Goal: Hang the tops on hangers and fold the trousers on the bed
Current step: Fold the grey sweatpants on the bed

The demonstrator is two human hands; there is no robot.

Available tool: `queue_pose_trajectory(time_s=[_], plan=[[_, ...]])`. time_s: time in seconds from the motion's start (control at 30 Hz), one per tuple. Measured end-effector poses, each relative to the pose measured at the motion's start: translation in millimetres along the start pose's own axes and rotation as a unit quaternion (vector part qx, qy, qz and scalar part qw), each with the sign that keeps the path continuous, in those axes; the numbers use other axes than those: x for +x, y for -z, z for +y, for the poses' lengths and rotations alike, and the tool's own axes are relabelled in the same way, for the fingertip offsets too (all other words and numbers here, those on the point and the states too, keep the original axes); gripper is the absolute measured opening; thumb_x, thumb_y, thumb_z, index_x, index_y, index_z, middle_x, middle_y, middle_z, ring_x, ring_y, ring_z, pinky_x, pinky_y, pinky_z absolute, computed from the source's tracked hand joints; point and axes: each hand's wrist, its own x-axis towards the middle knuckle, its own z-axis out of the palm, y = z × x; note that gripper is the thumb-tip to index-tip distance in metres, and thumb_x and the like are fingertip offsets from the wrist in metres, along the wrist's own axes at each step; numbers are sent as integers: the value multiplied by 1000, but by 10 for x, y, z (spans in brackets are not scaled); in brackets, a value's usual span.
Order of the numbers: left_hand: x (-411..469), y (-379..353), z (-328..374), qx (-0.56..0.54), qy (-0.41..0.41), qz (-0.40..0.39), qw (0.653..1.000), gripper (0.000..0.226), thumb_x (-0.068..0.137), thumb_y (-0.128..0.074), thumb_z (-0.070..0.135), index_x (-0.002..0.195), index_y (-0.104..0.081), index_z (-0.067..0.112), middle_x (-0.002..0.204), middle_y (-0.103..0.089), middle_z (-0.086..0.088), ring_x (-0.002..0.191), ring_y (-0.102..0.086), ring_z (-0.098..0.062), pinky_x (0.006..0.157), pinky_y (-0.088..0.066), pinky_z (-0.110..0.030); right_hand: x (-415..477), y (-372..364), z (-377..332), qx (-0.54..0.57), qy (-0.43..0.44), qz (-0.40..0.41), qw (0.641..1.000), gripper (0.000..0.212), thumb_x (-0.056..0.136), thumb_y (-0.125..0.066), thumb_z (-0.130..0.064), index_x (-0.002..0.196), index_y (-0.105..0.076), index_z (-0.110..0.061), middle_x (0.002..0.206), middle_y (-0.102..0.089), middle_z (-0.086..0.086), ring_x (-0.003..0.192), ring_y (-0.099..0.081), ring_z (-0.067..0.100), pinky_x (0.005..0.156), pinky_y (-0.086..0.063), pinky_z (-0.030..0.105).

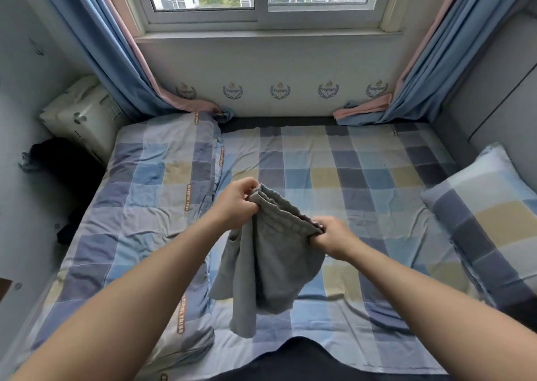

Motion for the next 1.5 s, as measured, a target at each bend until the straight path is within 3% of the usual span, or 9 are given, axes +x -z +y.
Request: queue_pose_trajectory(time_s=[0.1, 0.3, 0.43, 0.57, 0.83, 1.0, 1.13, 1.4, 1.5], plan=[[225, 109, -133, 59, -1, 27, 998, 20, 77, -57, -7, 82, -58, 12, 76, -60, -9, 73, -52, -16, 63, -37, -29, 233, 257, -85, -15, -3, 53, 998, 17, 83, -55, -6, 67, -59, -11, 68, -63, 7, 76, -57, 29, 60, -35, 34], [684, 229, 141, 44, -48, 67, 996, 32, 81, -49, -12, 85, -58, 19, 75, -60, 9, 69, -56, -8, 57, -41, -18, 643, 783, -427, -43, 33, 136, 989, 14, 86, -57, -7, 81, -66, -16, 82, -68, 8, 88, -61, 30, 66, -35, 29], [877, 279, 238, 39, -85, 93, 991, 32, 83, -58, -3, 93, -62, 28, 87, -67, 12, 83, -64, -10, 76, -52, -28, 782, 1075, -500, -57, 54, 190, 979, 18, 85, -56, -14, 93, -68, -24, 90, -71, 6, 88, -63, 30, 72, -51, 38], [782, 184, 138, 68, -106, 85, 988, 21, 89, -62, 6, 98, -63, 25, 95, -69, 6, 98, -63, -19, 87, -53, -38, 660, 1030, -393, -93, 92, 210, 969, 22, 84, -57, -13, 95, -67, -28, 94, -70, 0, 91, -62, 28, 75, -53, 42], [263, -738, -1009, 126, -7, -9, 992, 26, 85, -59, -1, 103, -64, 18, 92, -70, -7, 88, -61, -35, 74, -47, -41, 407, -225, 678, -195, 20, 121, 973, 28, 85, -61, -9, 106, -67, -27, 110, -66, -2, 101, -61, 30, 73, -46, 36], [-284, -1686, -2300, 130, 125, -87, 980, 31, 82, -58, 1, 103, -64, 23, 98, -71, -9, 95, -63, -35, 76, -49, -41, 289, -1485, 1654, -224, -60, -2, 973, 36, 85, -61, -11, 116, -65, -29, 120, -65, -3, 109, -61, 29, 84, -49, 37], [-909, -2293, -3072, 107, 214, -149, 960, 29, 83, -56, -1, 101, -62, 20, 102, -70, -12, 98, -62, -37, 75, -48, -41, -57, -2322, 2244, -219, -126, -101, 962, 30, 90, -57, -15, 116, -63, -29, 122, -65, 1, 107, -62, 32, 80, -52, 39], [-1799, -2550, -3565, 79, 281, -262, 920, 27, 80, -56, -2, 96, -64, 18, 106, -72, -12, 104, -64, -31, 75, -44, -32, -563, -2880, 2493, -212, -166, -266, 926, 21, 91, -59, -23, 109, -70, -27, 114, -70, 9, 107, -62, 36, 74, -48, 37], [-1734, -2505, -3591, 65, 296, -261, 917, 30, 81, -56, 0, 103, -66, 18, 108, -73, -6, 104, -64, -24, 72, -40, -29, -400, -2868, 2522, -145, -192, -269, 933, 24, 88, -58, -17, 108, -70, -19, 110, -69, 10, 104, -60, 36, 78, -52, 39]])
